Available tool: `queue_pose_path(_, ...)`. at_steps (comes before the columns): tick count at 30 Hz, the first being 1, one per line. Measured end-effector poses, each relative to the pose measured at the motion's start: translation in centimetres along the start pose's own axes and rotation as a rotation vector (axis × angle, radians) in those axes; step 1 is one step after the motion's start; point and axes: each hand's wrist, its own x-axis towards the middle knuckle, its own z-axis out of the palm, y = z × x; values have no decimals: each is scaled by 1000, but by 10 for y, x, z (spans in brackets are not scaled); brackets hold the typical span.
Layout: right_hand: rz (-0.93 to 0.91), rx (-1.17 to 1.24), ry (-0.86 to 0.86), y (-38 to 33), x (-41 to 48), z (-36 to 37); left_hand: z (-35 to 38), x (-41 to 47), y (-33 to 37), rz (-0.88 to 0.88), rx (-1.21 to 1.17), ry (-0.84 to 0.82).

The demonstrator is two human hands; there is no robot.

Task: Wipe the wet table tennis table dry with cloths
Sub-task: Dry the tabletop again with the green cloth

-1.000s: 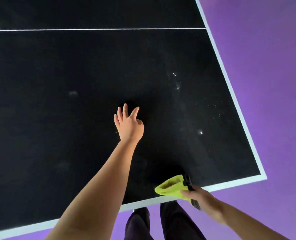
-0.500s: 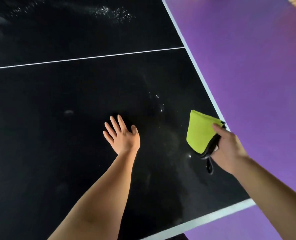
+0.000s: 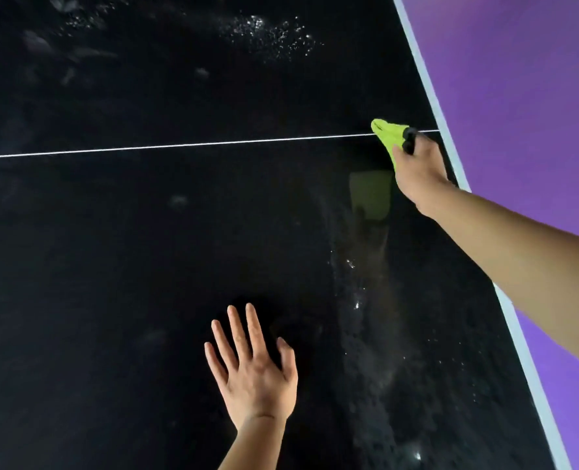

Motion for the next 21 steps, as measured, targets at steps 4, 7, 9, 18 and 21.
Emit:
queue_pose_path(4,-175,-326,-257,-18,56,54,1,1,2,14,24,2)
queue_pose_path(7,-147,-597,-433,-20,60,97,1,2,1,1,9,22)
queue_pose_path(9,-197,-524,-445,-17,59,118,2,2,2,7,14,16)
queue_pose_path(18,-205,-277,-759,0,41,110,-2,2,4,-5,40,-21)
queue_pose_path(21,-242,-258,-857,12,15,104,-3,2,5,-21,45,-33)
